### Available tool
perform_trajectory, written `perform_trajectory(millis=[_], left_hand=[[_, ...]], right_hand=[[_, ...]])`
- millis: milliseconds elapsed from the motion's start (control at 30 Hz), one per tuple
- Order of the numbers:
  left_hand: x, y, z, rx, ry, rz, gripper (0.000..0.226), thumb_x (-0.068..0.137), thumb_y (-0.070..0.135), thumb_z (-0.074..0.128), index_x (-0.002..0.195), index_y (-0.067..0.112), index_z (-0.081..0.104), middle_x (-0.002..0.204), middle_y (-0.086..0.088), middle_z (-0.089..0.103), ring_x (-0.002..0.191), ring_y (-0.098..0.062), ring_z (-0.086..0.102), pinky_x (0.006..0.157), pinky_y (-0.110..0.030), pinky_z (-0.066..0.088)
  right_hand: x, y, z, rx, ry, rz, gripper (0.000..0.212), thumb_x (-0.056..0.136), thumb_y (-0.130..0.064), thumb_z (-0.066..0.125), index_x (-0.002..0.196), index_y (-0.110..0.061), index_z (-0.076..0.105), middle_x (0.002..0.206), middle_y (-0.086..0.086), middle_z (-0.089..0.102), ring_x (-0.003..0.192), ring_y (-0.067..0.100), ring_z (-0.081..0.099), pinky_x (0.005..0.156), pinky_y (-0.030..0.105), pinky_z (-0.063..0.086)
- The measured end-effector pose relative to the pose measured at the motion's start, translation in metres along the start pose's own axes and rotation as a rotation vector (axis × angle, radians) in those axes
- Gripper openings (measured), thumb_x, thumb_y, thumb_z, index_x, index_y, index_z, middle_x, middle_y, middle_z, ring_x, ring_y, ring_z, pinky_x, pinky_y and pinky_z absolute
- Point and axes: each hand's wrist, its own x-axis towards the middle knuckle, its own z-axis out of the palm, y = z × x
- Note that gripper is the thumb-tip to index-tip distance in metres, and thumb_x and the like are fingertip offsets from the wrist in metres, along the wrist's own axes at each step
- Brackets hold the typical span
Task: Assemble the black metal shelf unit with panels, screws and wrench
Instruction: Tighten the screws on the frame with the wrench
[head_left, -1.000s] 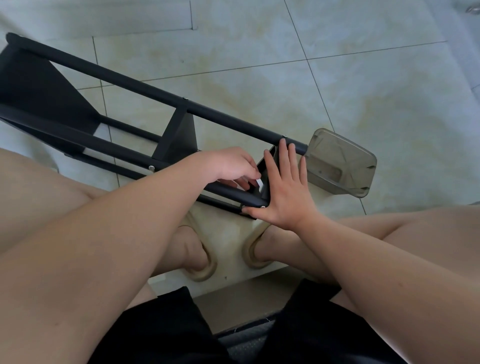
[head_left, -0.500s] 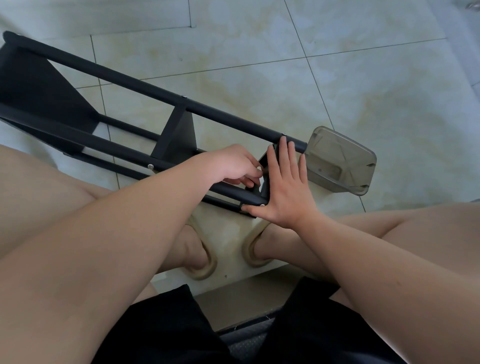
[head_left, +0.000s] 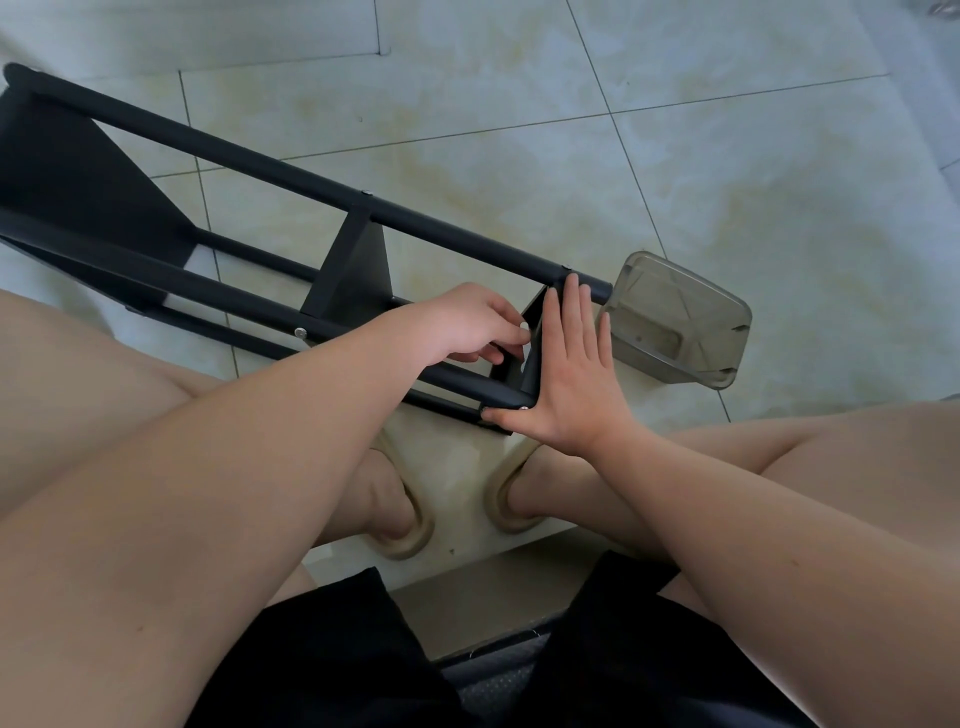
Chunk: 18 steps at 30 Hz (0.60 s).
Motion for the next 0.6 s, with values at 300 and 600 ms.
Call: perform_trajectory(millis=[300,600], left_hand=[[-0.0009,0.0021,0.0009,0.039,-0.009,-0.012,0.01,0.093,0.028,0.067,0.1,0.02,0.066,0.077,0.009,0.076,0.069,-0.006,0.068,0.067,-0.024,0.05],[-0.0001,0.0044,0.0012,-0.011,0.023,0.002,0.005,0.095,0.024,0.066,0.09,0.022,0.064,0.075,0.009,0.074,0.067,-0.005,0.067,0.065,-0.022,0.05]], right_hand=[[0.0005,0.0,-0.0003,0.019,-0.002,-0.005,0.142,0.06,-0.091,0.043,0.159,-0.001,-0.005,0.166,0.019,-0.018,0.154,0.033,-0.019,0.124,0.052,-0.008],[0.0014,-0.0009,0.0005,0.036,0.001,-0.004,0.142,0.06,-0.091,0.044,0.16,-0.002,-0.004,0.166,0.019,-0.017,0.154,0.033,-0.019,0.124,0.053,-0.006]])
